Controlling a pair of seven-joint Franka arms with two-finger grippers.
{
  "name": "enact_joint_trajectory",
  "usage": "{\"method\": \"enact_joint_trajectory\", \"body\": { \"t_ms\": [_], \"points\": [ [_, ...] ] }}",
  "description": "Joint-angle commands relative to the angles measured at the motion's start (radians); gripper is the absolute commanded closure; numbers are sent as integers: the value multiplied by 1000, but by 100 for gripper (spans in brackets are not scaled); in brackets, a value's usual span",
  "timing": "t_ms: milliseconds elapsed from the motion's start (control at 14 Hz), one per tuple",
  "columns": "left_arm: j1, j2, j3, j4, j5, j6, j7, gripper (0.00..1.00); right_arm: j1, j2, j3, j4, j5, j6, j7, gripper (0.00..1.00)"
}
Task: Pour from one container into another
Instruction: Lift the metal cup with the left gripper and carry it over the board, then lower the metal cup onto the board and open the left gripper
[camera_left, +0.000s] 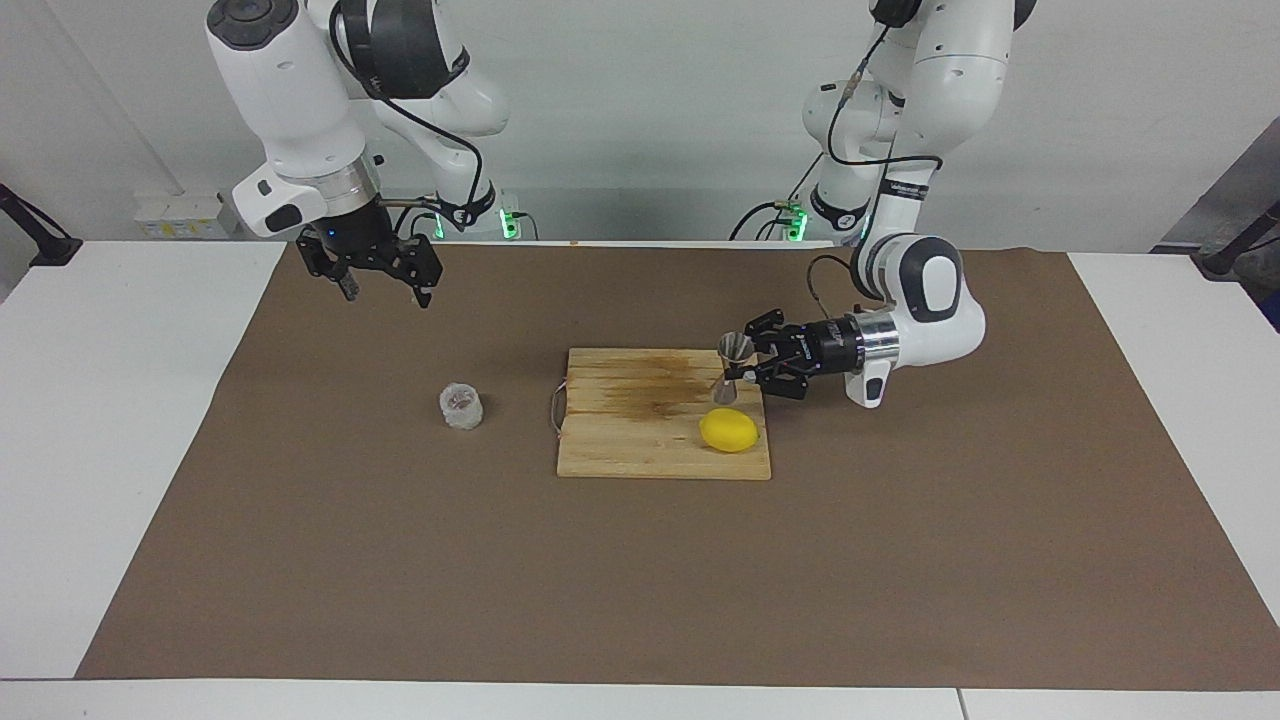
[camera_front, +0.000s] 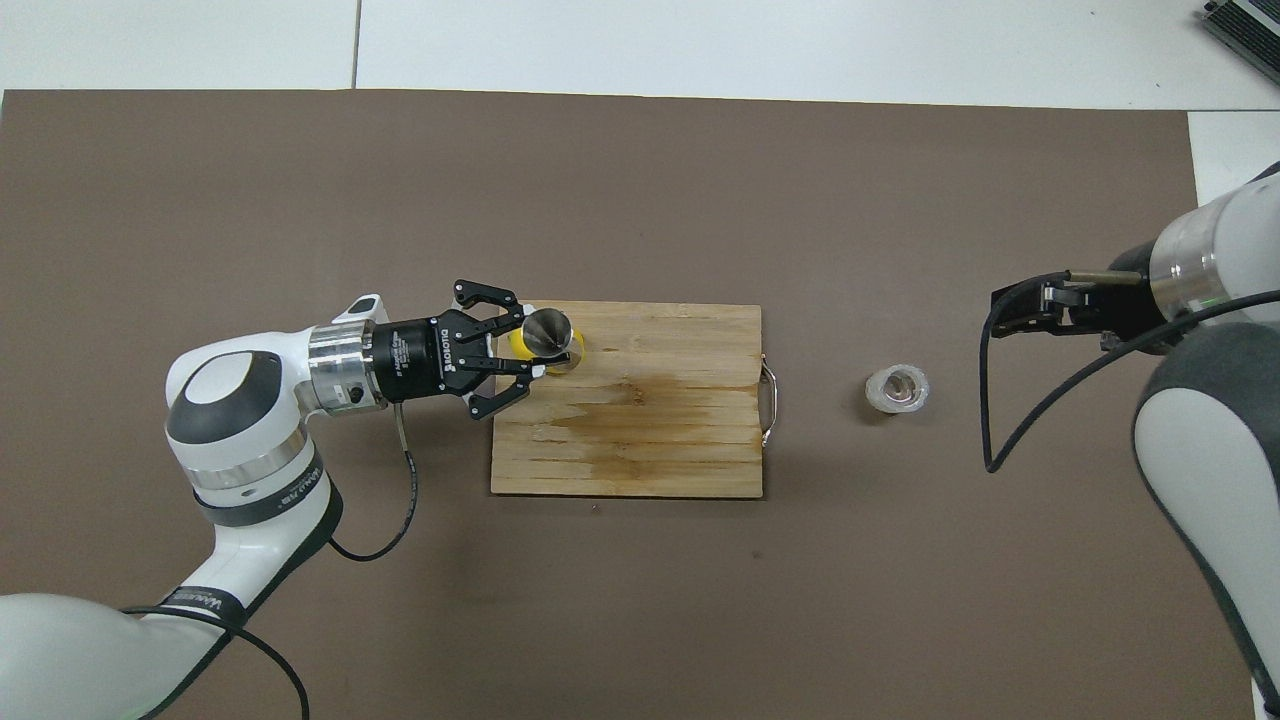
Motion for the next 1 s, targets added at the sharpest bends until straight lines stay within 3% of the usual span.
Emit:
{"method": "enact_joint_trajectory", "body": {
  "t_ms": [0,356,927],
  "points": [
    [-97,-42,16,-55,-109,90,61,100,-11,-15,8,-16,2,4,13,0],
    [-192,-10,16,-111,-311,138,243,100,-11,-17,8,-16,2,4,15,0],
    [-224,24,16,-137,-342,156,334,100,-11,-15,8,-16,2,4,13,0]
  ]
}}
